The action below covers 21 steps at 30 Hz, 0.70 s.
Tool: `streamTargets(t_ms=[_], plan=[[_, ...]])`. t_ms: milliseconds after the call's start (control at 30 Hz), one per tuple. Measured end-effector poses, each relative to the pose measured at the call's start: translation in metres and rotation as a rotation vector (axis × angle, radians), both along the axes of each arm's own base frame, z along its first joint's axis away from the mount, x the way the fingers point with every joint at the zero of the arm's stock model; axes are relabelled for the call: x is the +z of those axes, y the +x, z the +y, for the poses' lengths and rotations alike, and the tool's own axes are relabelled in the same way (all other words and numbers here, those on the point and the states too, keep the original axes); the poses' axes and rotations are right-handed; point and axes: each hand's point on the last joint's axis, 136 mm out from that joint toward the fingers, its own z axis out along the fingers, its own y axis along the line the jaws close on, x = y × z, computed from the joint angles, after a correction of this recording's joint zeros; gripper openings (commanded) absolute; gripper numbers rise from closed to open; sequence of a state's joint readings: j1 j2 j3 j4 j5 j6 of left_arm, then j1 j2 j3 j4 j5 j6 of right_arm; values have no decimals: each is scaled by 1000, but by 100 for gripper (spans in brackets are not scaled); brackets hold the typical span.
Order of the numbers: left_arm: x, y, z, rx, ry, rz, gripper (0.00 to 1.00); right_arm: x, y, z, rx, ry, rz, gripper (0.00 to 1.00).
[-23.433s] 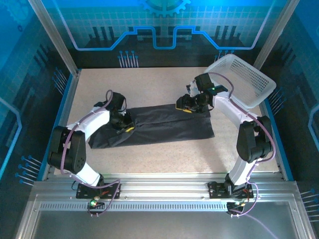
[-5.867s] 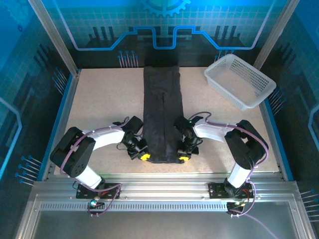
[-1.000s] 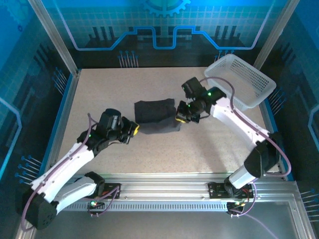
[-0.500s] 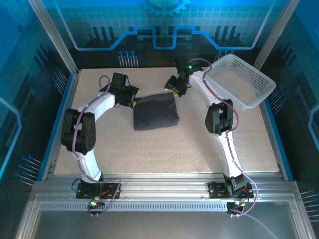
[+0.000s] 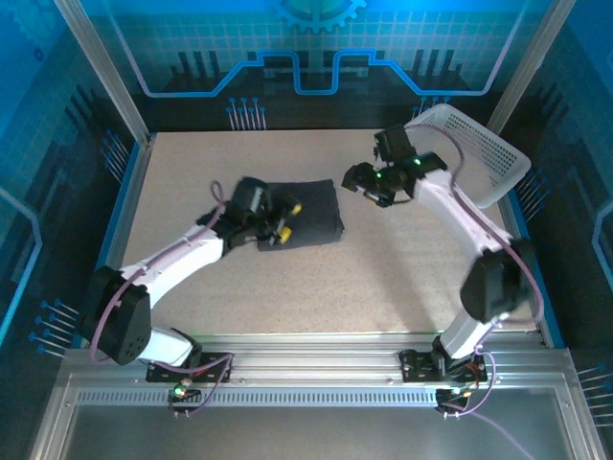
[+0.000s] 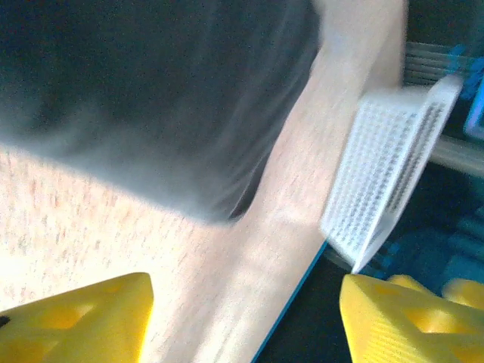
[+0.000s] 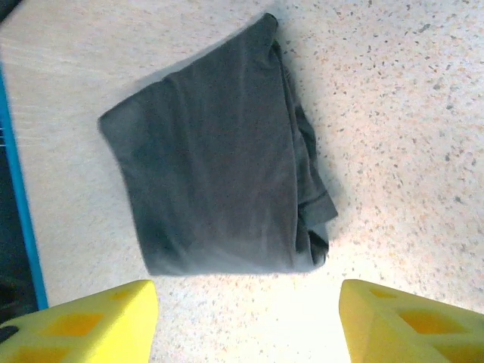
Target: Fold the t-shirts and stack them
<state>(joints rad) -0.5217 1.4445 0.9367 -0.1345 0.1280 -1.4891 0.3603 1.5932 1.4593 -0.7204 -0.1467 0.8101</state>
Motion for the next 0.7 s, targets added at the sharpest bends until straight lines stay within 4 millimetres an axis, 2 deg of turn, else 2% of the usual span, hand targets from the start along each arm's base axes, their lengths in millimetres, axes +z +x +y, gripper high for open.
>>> streamTargets(t_ms=[67, 167, 267, 400, 433, 567, 700], plan=[[-26, -8, -21, 14, 2, 61, 74, 2, -22, -6, 10, 34, -37, 67], [-58, 0, -41, 70, 11, 89, 74, -12, -45, -17, 10, 61, -26, 67], [-84, 12, -55, 129, 16, 107, 74, -25, -57, -30, -11, 66, 6, 65], [-105, 22, -62, 208, 11, 144, 70, -22, -67, -39, -27, 86, -5, 64], [-108, 24, -61, 231, 7, 151, 64, -19, -69, -41, -29, 92, -13, 64], [-118, 37, -61, 305, -19, 163, 26, -1, -75, -41, -20, 117, -58, 63], [-117, 60, -53, 360, -57, 142, 3, 4, -79, -41, -14, 127, -68, 62]])
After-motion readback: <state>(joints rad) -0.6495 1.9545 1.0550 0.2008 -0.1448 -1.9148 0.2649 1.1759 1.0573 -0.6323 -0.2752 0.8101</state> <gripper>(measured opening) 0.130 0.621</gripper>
